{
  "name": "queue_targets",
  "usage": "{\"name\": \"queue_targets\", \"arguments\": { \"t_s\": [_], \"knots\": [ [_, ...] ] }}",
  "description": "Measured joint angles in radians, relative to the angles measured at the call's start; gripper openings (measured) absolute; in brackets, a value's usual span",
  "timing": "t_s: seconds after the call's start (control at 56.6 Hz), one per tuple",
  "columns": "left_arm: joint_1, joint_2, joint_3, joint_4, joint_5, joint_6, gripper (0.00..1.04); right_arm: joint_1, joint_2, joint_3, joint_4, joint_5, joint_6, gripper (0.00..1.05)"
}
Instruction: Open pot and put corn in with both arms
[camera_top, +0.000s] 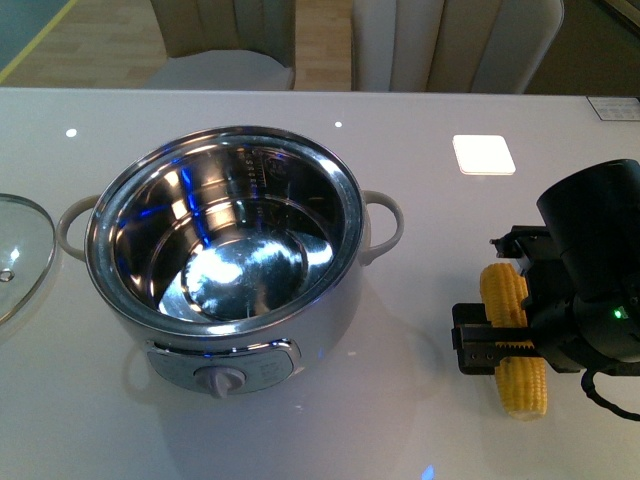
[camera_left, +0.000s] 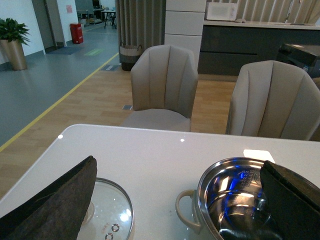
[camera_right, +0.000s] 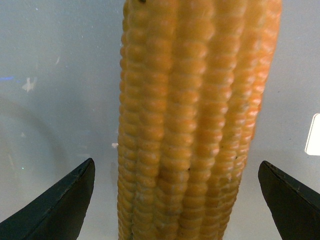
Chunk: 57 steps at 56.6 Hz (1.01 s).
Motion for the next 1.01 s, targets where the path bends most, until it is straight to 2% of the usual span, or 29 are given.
{"name": "queue_targets", "arguments": {
  "t_s": [0.053,0.212,0.318,0.424,0.583,0.724,1.007],
  "knots": [
    [0.0,0.0,0.0,0.0,0.0,0.0,0.98,0.0,0.001,0.003,0.0,0.006,-0.01,0.87],
    [0.0,0.0,0.0,0.0,0.0,0.0,0.98,0.004,0.001,0.005,-0.001,0.017,-0.025,0.52],
    [0.0,0.0,0.0,0.0,0.0,0.0,0.98,0.009,-0.01,-0.005,0.003,0.018,-0.03,0.38],
    [0.0,0.0,0.0,0.0,0.0,0.0,0.98,0.016,-0.077,-0.039,-0.008,-0.01,-0.028,0.29],
    [0.0,0.0,0.0,0.0,0.0,0.0,0.98,0.041,-0.269,-0.081,-0.043,-0.097,0.017,0.23],
    [0.0,0.0,0.0,0.0,0.0,0.0,0.98,0.068,-0.4,-0.062,-0.093,-0.144,0.068,0.23],
    [0.0,0.0,0.0,0.0,0.0,0.0,0.98,0.169,-0.45,0.147,-0.183,-0.19,0.224,0.22]
  ]
}}
